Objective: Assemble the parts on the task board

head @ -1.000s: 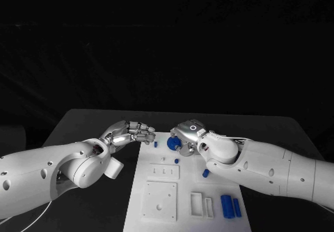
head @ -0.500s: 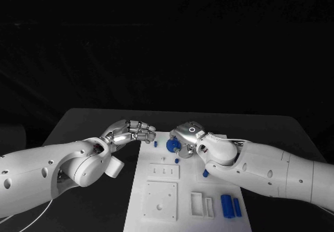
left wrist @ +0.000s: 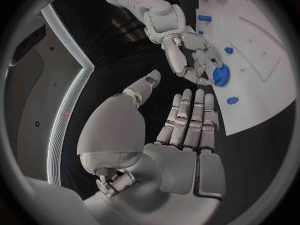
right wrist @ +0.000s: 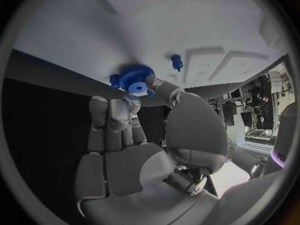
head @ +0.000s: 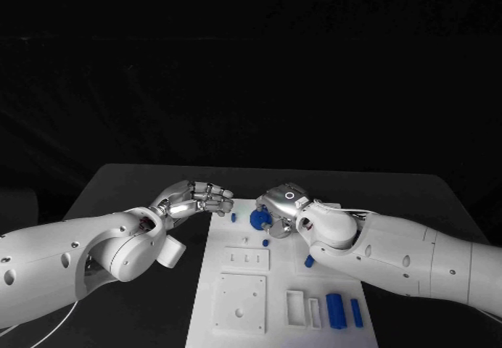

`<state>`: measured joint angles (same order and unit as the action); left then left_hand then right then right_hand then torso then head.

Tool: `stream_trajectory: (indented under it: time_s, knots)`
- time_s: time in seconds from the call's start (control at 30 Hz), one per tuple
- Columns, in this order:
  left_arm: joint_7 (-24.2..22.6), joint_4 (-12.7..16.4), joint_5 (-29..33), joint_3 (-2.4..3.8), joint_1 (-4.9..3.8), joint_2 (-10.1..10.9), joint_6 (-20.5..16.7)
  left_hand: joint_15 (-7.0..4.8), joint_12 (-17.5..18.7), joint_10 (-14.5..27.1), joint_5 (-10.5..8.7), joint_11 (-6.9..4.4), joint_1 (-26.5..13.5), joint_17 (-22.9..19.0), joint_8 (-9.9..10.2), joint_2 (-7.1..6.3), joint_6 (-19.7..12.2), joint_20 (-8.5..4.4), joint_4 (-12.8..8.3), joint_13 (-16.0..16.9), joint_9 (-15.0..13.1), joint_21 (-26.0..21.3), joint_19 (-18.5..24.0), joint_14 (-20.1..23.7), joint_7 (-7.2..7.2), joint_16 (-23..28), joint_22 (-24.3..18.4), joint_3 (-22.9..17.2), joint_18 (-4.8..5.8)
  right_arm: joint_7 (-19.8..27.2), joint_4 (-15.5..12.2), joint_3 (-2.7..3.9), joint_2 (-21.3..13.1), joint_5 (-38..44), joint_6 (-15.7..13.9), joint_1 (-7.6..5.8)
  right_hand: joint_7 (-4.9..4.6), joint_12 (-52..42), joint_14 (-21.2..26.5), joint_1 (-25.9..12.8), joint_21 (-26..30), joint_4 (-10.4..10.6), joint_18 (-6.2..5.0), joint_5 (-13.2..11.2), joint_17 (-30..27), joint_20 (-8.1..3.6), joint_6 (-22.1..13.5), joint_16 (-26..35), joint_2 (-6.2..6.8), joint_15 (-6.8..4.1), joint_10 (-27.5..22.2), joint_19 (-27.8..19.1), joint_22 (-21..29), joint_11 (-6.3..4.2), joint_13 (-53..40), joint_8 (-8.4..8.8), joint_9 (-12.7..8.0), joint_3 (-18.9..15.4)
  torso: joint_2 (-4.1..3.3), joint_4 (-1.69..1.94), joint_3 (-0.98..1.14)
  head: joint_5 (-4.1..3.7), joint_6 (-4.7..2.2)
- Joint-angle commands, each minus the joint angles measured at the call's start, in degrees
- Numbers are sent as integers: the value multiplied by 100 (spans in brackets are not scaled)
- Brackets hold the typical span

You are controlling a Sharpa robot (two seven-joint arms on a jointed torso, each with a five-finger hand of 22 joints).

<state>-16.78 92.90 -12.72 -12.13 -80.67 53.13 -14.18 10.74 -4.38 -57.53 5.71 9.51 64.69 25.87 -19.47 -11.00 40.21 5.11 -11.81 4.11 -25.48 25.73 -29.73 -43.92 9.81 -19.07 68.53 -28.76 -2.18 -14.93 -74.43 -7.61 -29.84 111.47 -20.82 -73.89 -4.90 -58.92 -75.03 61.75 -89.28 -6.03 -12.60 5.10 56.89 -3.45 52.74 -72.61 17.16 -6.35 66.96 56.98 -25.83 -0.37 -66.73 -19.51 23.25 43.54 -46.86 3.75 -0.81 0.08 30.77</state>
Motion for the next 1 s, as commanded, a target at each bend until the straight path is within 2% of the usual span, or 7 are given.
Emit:
stream_trajectory:
  time_s: [0.03, 0.2, 0.4, 0.6, 0.83, 1.0]
  knots:
    - [-44, 12, 24, 4, -18, -9, -17, 2, 40, -26, 18, 4, -11, -7, 2, 40, 39, -4, -38, -8, 9, -31, -52, -45, 10, -15, -9, -4, -54, 31, 26, -24, -8, -95, 79, 31, -226, 20, 17, -63, 41, -56, -240, -38, 11, -2, -113, 41, -1, 72, -31, -9, -9, 101, 3, 134, -94, -83, -2, 7, -2, -3, -9]
    - [-43, 12, 24, 4, -18, -5, -20, 2, 41, -24, 17, 9, -12, -8, 3, 38, 37, -5, -39, -9, 10, -31, -53, -44, 10, -14, -9, -4, -54, 28, 3, -24, -46, -150, -67, 31, -293, 14, 22, -132, 59, -172, -240, -49, 26, -4, -524, 48, 6, 130, -62, -17, -19, 159, -3, 344, -174, -253, -2, 1, -4, -12, -13]
    - [-46, 4, 24, 4, -18, -3, -23, 2, 42, -23, 17, 13, -12, -9, 5, 36, 36, -5, -40, -10, 11, -32, -53, -44, 10, -14, -9, -4, -54, 109, -103, -22, -166, -323, -292, 31, -310, 0, 25, -156, 76, -241, -240, 11, 43, -16, -712, 50, 12, 148, -76, -13, -28, 181, -9, 413, -186, -334, 0, 2, -4, -26, -18]
    - [-48, -6, 24, 4, -18, 9, -27, 2, 44, -21, 17, 15, -12, -10, 7, 35, 34, -5, -41, -10, 12, -33, -53, -44, 7, -14, -9, -4, -53, 201, -298, -6, -359, -507, -546, 25, -321, -19, 23, -191, 80, -254, -240, 110, 62, -31, -703, 41, 8, 157, -74, 2, -38, 190, -16, 382, -159, -380, 6, 0, -2, -28, -27]
    - [-50, -23, 24, 4, -18, 23, -33, 2, 45, -19, 17, 16, -12, -11, 8, 36, 34, -5, -41, -11, 12, -34, -54, -44, 5, -13, -9, -5, -52, 443, -588, 103, -680, -968, -710, 20, -327, -31, 22, -222, 83, -241, -240, 155, 75, -45, -652, 36, 7, 161, -72, 15, -45, 195, -19, 336, -131, -400, 7, -17, 9, -26, -48]
    - [-54, -43, 24, 3, -18, 28, -41, 2, 47, -17, 18, 17, -13, -11, 8, 36, 34, -5, -41, -12, 13, -35, -54, -44, 3, -13, -9, -6, -52, 518, -869, 262, -961, -1110, -781, -6, -337, -37, 21, -249, 89, -220, -240, 171, 82, -52, -621, 34, 6, 169, -72, 19, -48, 204, -20, 311, -115, -411, 9, -17, 12, -42, -68]
